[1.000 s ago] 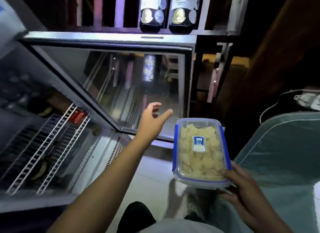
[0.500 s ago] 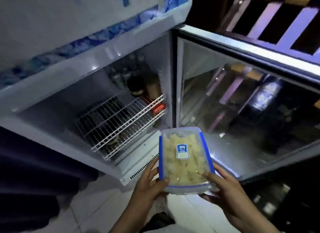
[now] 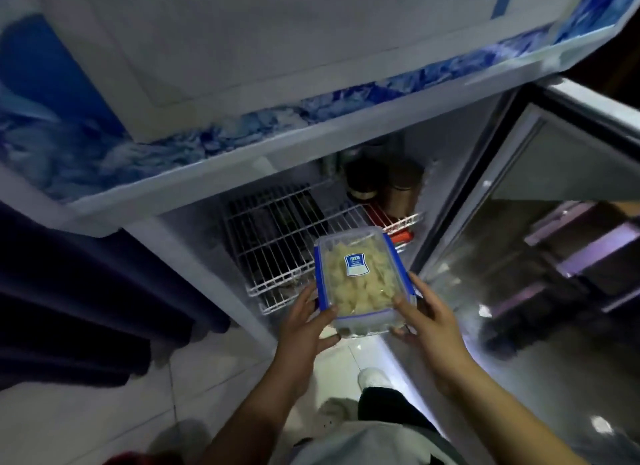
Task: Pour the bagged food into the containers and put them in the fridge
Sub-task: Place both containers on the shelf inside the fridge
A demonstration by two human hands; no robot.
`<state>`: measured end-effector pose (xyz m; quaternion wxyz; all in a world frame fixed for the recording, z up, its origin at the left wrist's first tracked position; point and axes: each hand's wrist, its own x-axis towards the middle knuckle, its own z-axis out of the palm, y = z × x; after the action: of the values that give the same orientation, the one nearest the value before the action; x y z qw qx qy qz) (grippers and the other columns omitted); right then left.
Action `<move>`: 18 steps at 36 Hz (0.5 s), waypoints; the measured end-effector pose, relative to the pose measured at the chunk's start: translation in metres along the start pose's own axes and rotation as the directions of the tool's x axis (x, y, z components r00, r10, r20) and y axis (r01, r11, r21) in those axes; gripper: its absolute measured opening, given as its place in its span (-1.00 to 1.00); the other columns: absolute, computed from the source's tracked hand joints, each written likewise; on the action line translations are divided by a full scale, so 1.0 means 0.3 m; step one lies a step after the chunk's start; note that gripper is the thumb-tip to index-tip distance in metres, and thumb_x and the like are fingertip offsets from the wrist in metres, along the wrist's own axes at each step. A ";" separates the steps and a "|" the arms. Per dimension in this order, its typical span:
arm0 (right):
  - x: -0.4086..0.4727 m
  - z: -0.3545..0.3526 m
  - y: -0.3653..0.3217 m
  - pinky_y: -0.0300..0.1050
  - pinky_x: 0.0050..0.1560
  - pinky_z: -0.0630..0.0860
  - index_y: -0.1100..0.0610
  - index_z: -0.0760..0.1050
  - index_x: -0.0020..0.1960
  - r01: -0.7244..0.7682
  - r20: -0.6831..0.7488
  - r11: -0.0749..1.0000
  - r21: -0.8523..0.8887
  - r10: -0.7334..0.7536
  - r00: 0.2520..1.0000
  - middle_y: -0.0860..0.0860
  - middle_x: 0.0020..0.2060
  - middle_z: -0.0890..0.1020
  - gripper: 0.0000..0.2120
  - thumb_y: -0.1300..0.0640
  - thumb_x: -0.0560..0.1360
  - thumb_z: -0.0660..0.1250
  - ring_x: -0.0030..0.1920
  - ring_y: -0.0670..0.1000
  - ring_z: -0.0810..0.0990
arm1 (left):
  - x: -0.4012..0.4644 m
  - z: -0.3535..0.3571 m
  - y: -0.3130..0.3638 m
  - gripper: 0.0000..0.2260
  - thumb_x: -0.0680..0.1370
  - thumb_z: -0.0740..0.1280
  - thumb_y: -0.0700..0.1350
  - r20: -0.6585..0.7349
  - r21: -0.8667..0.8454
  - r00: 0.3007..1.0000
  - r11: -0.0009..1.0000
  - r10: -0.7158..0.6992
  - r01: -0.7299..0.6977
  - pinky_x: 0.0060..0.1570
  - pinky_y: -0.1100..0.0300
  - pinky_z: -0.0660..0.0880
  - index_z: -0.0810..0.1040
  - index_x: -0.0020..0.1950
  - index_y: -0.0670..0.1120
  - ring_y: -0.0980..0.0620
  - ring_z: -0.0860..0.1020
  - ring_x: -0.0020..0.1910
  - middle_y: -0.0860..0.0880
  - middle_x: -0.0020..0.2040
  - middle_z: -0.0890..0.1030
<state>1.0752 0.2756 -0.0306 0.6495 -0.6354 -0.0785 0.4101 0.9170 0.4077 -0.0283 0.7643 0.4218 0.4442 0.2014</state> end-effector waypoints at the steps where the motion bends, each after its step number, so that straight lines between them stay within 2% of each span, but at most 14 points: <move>1: 0.033 0.001 -0.009 -0.14 -0.15 0.61 -0.27 0.50 0.31 0.005 0.018 1.000 -0.018 -0.005 1.000 -0.07 0.13 0.68 -0.48 -0.05 0.38 0.53 0.05 -0.04 0.70 | 0.026 0.008 0.002 -0.56 0.50 0.48 -0.17 -0.011 -0.014 1.000 1.000 0.003 -0.003 0.06 -0.08 0.64 0.50 0.27 0.23 0.00 0.67 0.13 0.03 0.26 0.63; 3: 0.095 0.005 -0.026 -0.18 -0.18 0.60 -0.29 0.53 0.26 0.023 0.060 0.998 -0.066 -0.019 0.998 -0.10 0.12 0.68 -0.54 0.11 0.47 0.48 -0.02 -0.15 0.69 | 0.074 0.032 0.008 -0.55 0.53 0.45 -0.19 -0.028 -0.030 1.000 1.000 0.007 -0.007 0.07 -0.11 0.63 0.48 0.32 0.19 -0.01 0.67 0.13 0.03 0.25 0.64; 5: 0.149 0.004 -0.044 -0.17 -0.10 0.57 -0.23 0.50 0.32 0.046 0.118 0.990 -0.130 -0.030 0.993 -0.05 0.15 0.66 -0.48 0.22 0.49 0.46 -0.06 -0.18 0.68 | 0.113 0.059 0.024 -0.54 0.54 0.44 -0.18 -0.048 -0.026 0.999 1.000 0.012 -0.013 0.14 -0.20 0.59 0.46 0.37 0.14 -0.02 0.66 0.15 0.04 0.24 0.64; 9: 0.267 -0.013 -0.091 0.03 0.25 0.54 -0.10 0.43 0.44 0.067 0.247 0.971 -0.232 -0.008 0.969 0.05 0.25 0.60 -0.31 0.41 0.44 0.45 0.09 0.00 0.65 | 0.190 0.098 0.055 -0.61 0.55 0.44 -0.12 -0.120 0.002 0.992 1.000 0.026 -0.026 0.05 -0.11 0.63 0.49 0.32 0.19 -0.03 0.67 0.10 0.02 0.20 0.66; 11: 0.330 -0.020 -0.107 -0.04 0.25 0.54 -0.12 0.43 0.43 0.089 0.289 0.955 -0.282 -0.004 0.957 -0.04 0.26 0.60 -0.31 0.40 0.44 0.45 0.14 -0.04 0.65 | 0.228 0.111 0.059 -0.56 0.55 0.43 -0.12 -0.159 -0.007 0.987 1.000 0.012 -0.014 0.06 -0.12 0.62 0.44 0.39 0.15 -0.07 0.67 0.10 -0.02 0.19 0.66; 14: 0.415 -0.018 -0.119 -0.29 0.06 0.55 -0.17 0.44 0.39 0.137 0.341 0.932 -0.337 -0.015 0.940 -0.19 0.21 0.57 -0.35 0.36 0.45 0.47 0.07 -0.18 0.64 | 0.288 0.136 0.052 -0.61 0.57 0.41 -0.13 -0.197 -0.012 0.980 0.999 0.030 -0.033 0.12 -0.19 0.59 0.46 0.35 0.14 -0.13 0.67 0.11 -0.04 0.17 0.67; 16: 0.469 -0.015 -0.112 -0.28 0.06 0.54 -0.05 0.43 0.43 0.161 0.354 0.923 -0.349 -0.029 0.935 -0.07 0.27 0.56 -0.35 0.39 0.44 0.46 0.11 -0.10 0.62 | 0.321 0.157 0.046 -0.71 0.59 0.39 -0.15 -0.223 -0.008 0.973 0.998 0.062 -0.065 0.00 -0.05 0.65 0.50 0.23 0.17 -0.04 0.70 0.03 0.05 0.05 0.71; 18: 0.516 -0.008 -0.105 -0.17 0.12 0.55 0.07 0.41 0.45 0.169 0.356 0.919 -0.357 -0.033 0.934 0.08 0.31 0.54 -0.34 0.43 0.43 0.45 0.18 0.05 0.59 | 0.355 0.181 0.038 -0.71 0.60 0.37 -0.16 -0.233 0.019 0.969 0.996 0.086 -0.084 -0.07 0.07 0.64 0.51 0.25 0.16 0.03 0.70 0.00 0.08 0.03 0.72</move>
<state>1.1913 0.3762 -0.0679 0.5102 -0.6633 -0.3018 0.4567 1.0197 0.4615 -0.0596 0.6954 0.4173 0.5135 0.2804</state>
